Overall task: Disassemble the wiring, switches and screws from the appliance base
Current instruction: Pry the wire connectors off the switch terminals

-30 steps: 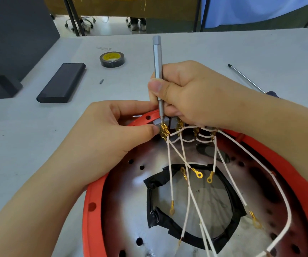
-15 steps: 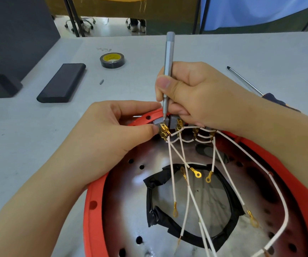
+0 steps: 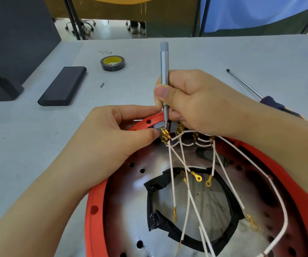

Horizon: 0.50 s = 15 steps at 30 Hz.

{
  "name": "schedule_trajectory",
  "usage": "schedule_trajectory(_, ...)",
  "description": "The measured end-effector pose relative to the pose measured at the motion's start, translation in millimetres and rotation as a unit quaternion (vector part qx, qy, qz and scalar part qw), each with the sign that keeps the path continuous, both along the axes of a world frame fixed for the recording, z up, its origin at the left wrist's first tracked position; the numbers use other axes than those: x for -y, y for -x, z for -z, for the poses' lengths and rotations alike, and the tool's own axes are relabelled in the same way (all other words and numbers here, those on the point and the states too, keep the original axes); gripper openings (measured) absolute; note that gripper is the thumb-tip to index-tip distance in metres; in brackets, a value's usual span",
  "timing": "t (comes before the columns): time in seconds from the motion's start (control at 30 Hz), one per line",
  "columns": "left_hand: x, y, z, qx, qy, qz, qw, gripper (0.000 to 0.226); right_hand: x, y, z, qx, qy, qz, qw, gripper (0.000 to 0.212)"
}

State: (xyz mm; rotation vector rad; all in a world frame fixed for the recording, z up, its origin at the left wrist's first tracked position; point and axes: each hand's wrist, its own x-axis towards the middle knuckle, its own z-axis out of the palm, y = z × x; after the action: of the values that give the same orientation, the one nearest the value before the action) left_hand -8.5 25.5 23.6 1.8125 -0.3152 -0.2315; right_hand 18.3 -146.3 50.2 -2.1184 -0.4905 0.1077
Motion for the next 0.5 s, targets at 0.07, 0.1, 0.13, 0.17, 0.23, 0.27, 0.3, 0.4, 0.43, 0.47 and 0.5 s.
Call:
schedule_trajectory(0.07,0.6,0.8,-0.5,0.001,-0.004,-0.009,1.000,0.031,0.7,1.7,-0.9,-0.009,-0.023,0.000,1.000,0.030)
schedule_trajectory(0.1,0.4,0.8,-0.2,-0.002,-0.006,-0.016,1.000,0.030,1.0,2.8,-1.7,-0.016,-0.045,0.000,0.999,0.030)
schedule_trajectory(0.13,0.4,1.0,-0.3,-0.006,-0.008,-0.021,1.000,0.029,1.7,4.1,-3.0,-0.027,-0.073,0.000,0.997,0.029)
schedule_trajectory(0.17,0.3,0.8,-0.3,-0.008,-0.012,-0.024,1.000,0.029,2.3,5.2,-4.6,-0.039,-0.099,-0.003,0.994,0.029)
schedule_trajectory(0.23,0.6,1.3,-1.9,-0.008,-0.024,-0.024,0.999,0.029,3.1,6.7,-8.9,-0.057,-0.119,-0.008,0.991,0.029)
schedule_trajectory(0.27,1.1,2.2,-3.3,-0.009,-0.026,-0.025,0.999,0.029,3.3,7.1,-11.4,-0.065,-0.117,-0.009,0.991,0.028)
schedule_trajectory(0.3,1.5,2.9,-4.4,-0.011,-0.025,-0.026,0.999,0.030,3.8,7.4,-13.8,-0.072,-0.115,-0.009,0.991,0.028)
schedule_trajectory(0.4,3.4,6.4,-6.8,-0.015,-0.033,-0.037,0.999,0.030,10.5,12.6,-20.4,-0.083,-0.108,0.004,0.991,0.025)
schedule_trajectory(0.43,3.7,7.9,-6.8,-0.015,-0.037,-0.043,0.998,0.030,13.9,15.7,-20.5,-0.076,-0.101,0.012,0.992,0.025)
schedule_trajectory(0.47,3.9,9.7,-6.8,-0.015,-0.040,-0.048,0.998,0.031,17.4,19.2,-19.3,-0.064,-0.093,0.023,0.993,0.026)
schedule_trajectory(0.5,4.3,11.9,-6.6,-0.015,-0.042,-0.053,0.998,0.031,20.3,22.7,-16.8,-0.052,-0.087,0.035,0.994,0.027)
